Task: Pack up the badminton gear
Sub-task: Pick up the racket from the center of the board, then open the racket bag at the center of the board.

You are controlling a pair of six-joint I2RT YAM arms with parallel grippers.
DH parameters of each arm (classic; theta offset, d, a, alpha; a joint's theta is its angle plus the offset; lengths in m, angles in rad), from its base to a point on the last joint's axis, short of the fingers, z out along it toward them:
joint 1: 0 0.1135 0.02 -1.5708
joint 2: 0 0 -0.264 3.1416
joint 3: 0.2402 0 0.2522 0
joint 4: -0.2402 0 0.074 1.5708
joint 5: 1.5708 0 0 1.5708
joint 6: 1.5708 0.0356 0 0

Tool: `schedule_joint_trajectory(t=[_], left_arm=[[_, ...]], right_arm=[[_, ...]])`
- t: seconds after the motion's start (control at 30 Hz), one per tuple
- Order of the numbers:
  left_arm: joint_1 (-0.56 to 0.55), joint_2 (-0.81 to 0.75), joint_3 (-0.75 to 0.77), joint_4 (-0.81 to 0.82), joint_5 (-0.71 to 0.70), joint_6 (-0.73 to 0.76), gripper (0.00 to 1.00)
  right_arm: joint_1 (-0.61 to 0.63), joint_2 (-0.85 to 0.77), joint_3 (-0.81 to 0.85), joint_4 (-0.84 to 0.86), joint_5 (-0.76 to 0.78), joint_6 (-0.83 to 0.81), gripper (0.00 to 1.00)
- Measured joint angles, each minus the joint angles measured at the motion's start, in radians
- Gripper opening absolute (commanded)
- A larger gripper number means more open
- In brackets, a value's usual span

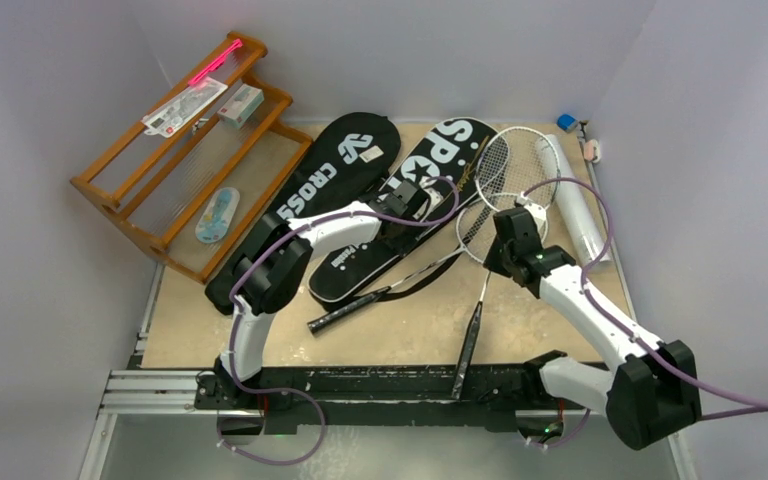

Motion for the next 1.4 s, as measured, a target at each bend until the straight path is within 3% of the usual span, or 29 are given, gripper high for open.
schedule_joint_trajectory(t=[0.53,0.83,1.13,1.3,1.4], left_arm=[[-0.013,-0.037,-0.016,0.022,0.202,0.01,0.64],[-0.018,-0.116,-0.05,0.071,0.24,-0.015,0.64],[-0.018,-0.052,-0.002,0.019,0.246,-0.028,0.64],[-0.018,0.021,0.051,-0.037,0.246,-0.042,0.61],[-0.018,0.054,0.071,-0.062,0.236,-0.044,0.49]], right_arm=[[0.0,-0.071,0.018,-0.078,-0.004,-0.037,0.0],[0.0,-0.08,0.019,-0.093,-0.018,-0.038,0.0],[0.0,-0.093,0.039,-0.102,-0.02,-0.038,0.0],[0.0,-0.101,0.039,-0.104,-0.02,-0.038,0.0],[0.0,-0.102,0.04,-0.105,-0.02,-0.038,0.0]])
